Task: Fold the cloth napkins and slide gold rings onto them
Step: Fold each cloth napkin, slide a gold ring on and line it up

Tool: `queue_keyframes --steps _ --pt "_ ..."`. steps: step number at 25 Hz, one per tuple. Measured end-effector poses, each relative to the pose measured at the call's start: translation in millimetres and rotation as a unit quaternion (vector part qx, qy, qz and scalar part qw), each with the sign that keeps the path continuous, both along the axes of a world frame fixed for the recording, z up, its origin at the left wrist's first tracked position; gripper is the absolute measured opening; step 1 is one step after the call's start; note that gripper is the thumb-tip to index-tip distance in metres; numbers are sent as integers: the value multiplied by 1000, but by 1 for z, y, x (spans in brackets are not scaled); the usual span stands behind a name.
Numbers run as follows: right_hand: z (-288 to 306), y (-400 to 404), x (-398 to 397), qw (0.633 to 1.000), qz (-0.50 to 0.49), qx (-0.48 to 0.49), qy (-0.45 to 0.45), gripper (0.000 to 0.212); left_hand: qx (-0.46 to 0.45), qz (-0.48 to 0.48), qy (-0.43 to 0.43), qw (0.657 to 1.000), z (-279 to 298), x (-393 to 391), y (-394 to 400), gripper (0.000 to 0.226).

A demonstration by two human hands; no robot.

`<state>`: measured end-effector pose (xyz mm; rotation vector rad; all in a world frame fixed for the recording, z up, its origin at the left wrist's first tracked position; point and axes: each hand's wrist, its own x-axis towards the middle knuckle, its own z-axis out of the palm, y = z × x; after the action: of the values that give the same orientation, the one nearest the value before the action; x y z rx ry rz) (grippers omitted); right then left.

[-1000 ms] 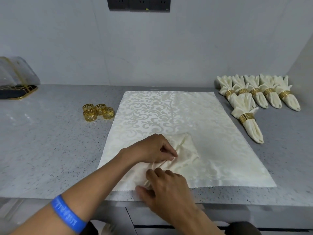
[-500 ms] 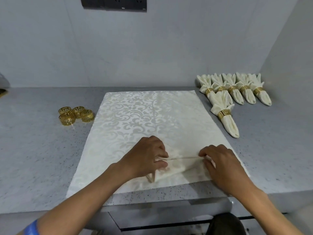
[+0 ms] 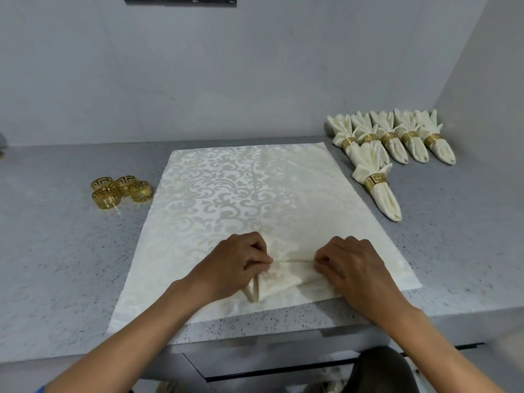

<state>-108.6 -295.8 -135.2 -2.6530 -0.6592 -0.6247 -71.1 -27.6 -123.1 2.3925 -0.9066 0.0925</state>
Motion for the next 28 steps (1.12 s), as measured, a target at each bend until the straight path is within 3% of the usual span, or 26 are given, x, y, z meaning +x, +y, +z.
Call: queue_keyframes --steps 3,6,13,19,23,26,28 --pt "-1 5 2 993 75 -92 -24 24 43 -21 -65 997 -3 -1 -1 14" --pt "2 2 6 989 105 -96 46 34 108 -27 -166 980 -4 -5 0 19" --pt "0 4 16 989 115 -4 92 30 220 -62 -58 972 19 -23 16 67" --pt "8 2 12 986 114 -9 117 29 227 58 -150 960 0 -24 -13 29" --pt "7 5 4 995 62 -20 71 39 206 66 -172 961 4 -16 -19 12" --pt "30 17 -8 989 -24 74 123 37 138 84 -83 983 44 -22 -28 24" --pt "56 18 -5 955 -13 189 229 30 81 140 103 981 87 -17 -30 29"
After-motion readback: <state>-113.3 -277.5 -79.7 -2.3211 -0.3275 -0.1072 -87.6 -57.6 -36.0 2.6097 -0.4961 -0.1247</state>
